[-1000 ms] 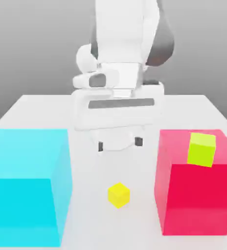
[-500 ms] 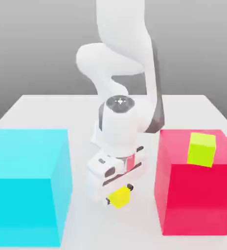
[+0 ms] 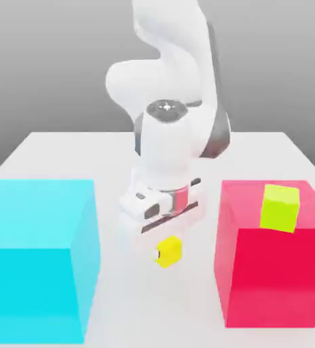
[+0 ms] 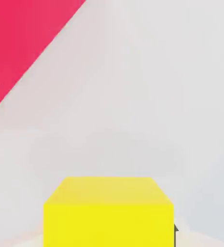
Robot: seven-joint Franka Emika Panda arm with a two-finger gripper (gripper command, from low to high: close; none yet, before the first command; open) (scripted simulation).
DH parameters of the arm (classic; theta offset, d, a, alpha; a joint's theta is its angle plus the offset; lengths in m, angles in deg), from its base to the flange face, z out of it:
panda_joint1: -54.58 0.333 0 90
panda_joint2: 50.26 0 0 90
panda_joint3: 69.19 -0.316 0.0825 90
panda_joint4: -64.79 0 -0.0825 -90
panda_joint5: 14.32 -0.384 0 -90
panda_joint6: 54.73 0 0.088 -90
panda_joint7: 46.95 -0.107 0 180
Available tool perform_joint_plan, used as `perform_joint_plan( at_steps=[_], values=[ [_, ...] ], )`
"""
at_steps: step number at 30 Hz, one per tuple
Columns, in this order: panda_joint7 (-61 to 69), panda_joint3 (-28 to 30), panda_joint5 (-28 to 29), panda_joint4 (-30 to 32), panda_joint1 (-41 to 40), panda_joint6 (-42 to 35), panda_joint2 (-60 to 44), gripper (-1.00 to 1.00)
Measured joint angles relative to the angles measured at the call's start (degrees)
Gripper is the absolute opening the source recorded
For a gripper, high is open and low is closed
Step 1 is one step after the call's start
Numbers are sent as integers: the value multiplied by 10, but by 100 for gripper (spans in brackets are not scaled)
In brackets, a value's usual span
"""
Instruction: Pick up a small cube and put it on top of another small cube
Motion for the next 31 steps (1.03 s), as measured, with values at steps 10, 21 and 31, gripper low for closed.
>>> perform_joint_plan(
  at_steps=[10,21,31],
  values=[
    [164,-7,-57,-196,64,-221,73,-100],
    [361,-55,21,-336,137,-480,112,-100],
    [368,-58,38,-280,140,-401,78,100]
  ],
)
